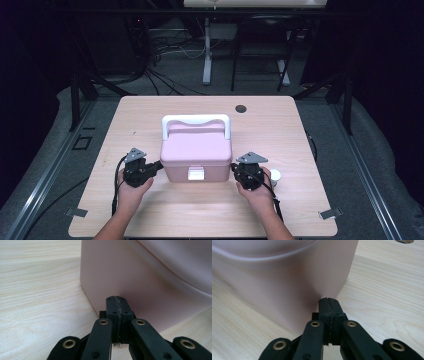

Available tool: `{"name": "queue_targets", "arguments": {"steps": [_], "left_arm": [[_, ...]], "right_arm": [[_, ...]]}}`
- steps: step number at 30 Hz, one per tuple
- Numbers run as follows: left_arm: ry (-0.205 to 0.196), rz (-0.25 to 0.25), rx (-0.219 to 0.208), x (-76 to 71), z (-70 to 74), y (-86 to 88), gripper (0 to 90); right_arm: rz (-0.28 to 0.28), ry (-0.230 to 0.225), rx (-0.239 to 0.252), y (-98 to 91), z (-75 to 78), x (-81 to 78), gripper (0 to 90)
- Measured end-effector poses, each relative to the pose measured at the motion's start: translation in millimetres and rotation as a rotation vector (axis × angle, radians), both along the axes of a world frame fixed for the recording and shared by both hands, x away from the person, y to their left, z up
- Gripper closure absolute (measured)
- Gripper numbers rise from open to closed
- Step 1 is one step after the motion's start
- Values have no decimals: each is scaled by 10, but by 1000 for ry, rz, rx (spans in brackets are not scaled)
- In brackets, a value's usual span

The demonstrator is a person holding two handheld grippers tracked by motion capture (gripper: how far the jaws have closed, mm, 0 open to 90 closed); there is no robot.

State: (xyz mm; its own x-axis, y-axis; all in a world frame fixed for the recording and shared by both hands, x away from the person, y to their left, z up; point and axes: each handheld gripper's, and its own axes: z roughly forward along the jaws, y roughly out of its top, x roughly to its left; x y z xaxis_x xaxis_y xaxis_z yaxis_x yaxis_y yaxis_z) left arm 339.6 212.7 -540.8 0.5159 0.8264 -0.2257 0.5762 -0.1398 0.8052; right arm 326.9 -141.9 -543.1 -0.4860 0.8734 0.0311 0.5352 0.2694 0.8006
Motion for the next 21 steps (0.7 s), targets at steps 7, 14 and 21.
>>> {"name": "queue_targets", "arguments": {"steps": [7,14,21], "left_arm": [[7,-9,4,-46,10,-4,900],[8,-17,12,-110,18,-12,900],[14,-29,18,-190,27,-5,900]], "right_arm": [[16,19,-2,-22,19,-44,900],[40,41,-8,-42,40,-113,900],[58,51,-6,-60,48,-190,900]]}}
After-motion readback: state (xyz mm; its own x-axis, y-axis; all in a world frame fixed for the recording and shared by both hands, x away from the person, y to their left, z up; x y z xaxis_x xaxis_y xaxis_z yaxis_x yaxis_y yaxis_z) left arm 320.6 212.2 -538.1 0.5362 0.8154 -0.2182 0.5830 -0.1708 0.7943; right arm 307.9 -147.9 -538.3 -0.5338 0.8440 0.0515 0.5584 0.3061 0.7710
